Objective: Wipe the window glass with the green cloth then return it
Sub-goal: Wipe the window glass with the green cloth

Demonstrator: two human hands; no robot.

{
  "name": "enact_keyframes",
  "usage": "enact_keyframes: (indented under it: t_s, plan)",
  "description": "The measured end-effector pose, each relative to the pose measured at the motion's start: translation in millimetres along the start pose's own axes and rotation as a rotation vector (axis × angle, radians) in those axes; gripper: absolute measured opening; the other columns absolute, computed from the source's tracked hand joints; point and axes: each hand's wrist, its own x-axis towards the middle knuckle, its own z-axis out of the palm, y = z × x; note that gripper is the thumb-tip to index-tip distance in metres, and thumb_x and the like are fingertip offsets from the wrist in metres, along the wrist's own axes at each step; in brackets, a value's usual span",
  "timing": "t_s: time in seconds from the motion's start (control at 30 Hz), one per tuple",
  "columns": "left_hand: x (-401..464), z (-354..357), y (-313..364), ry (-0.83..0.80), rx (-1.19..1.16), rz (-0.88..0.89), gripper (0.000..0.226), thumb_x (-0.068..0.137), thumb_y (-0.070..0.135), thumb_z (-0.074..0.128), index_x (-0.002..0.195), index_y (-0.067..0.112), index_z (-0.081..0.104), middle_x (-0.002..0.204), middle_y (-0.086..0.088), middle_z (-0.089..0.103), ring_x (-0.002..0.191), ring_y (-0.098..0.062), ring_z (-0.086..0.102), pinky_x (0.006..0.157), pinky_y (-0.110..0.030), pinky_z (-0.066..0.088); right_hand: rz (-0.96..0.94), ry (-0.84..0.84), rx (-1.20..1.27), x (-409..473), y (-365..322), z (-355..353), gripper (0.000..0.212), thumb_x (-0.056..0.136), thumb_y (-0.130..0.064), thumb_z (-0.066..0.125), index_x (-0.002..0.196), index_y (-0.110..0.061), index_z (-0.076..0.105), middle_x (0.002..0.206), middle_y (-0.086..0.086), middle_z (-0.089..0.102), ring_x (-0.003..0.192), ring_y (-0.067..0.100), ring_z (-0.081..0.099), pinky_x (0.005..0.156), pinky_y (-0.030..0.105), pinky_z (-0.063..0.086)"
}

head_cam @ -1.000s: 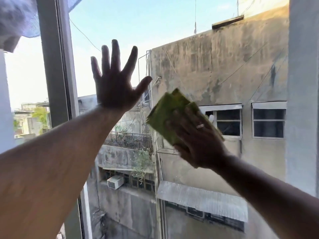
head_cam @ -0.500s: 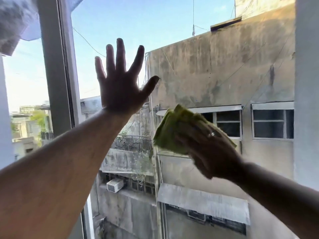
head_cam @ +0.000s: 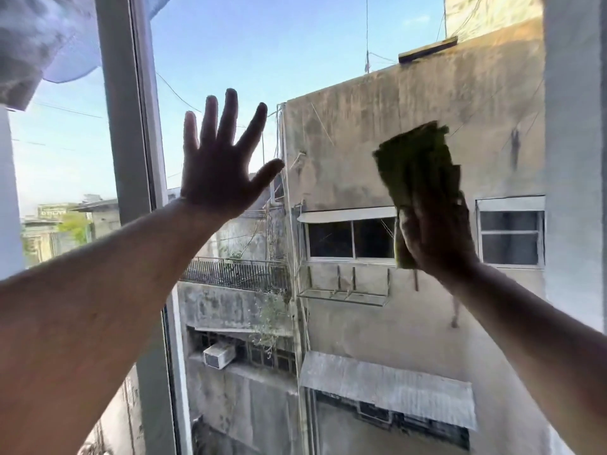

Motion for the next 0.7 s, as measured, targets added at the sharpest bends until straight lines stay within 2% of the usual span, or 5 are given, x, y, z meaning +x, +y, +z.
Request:
enact_keyframes:
  t_s: [0.13,0.43,0.53,0.63,0.7]
  plan:
    - [-4,7,-2,0.036,0.007,0.004,0.077,0.094,0.072,0.024,0.159,0.030,0.014,0.168,-0.019,0.004,0.154,-0.042,0.006,0.121,-0.063,0.007,0.254,0.065,-0.014,-2,-47,17,0.068,0.096,-0.032,0.037,0.159,-0.018,0.015,0.166,0.016,0.011,0.154,0.038,0.007,0.126,0.054,0.013]
    - [-3,10,-2,0.099,-0.015,0.021,0.075,0.095,0.071,0.025,0.158,0.032,0.018,0.168,-0.017,0.008,0.154,-0.038,0.008,0.124,-0.057,0.006,-0.822,-0.213,-0.029,-72,-103,32,0.047,0.101,-0.034,0.050,0.148,-0.035,0.043,0.160,-0.006,0.033,0.152,0.024,0.023,0.126,0.041,0.021]
    - [-2,9,-5,0.077,-0.003,0.020,0.075,0.095,0.071,0.023,0.159,0.033,0.016,0.168,-0.017,0.006,0.155,-0.037,0.005,0.124,-0.057,0.006,-0.267,-0.033,-0.058,-19,-46,19,0.057,0.091,-0.028,0.054,0.147,-0.022,0.045,0.152,0.014,0.046,0.135,0.040,0.042,0.107,0.051,0.044]
    - [-4,10,-7,0.069,0.001,0.008,0.074,0.095,0.072,0.022,0.159,0.033,0.014,0.168,-0.017,0.005,0.155,-0.037,0.004,0.124,-0.057,0.005,0.336,0.110,-0.053,17,-60,19,0.059,0.095,-0.037,0.045,0.151,-0.020,0.033,0.158,0.023,0.031,0.141,0.050,0.033,0.112,0.056,0.037]
    - [-5,12,-6,0.081,-0.015,0.021,0.074,0.096,0.071,0.024,0.158,0.033,0.017,0.168,-0.017,0.007,0.155,-0.037,0.006,0.124,-0.057,0.006,0.286,0.096,-0.013,-5,-118,33,0.059,0.092,-0.035,0.050,0.147,-0.028,0.030,0.161,0.016,0.025,0.144,0.048,0.030,0.116,0.059,0.033]
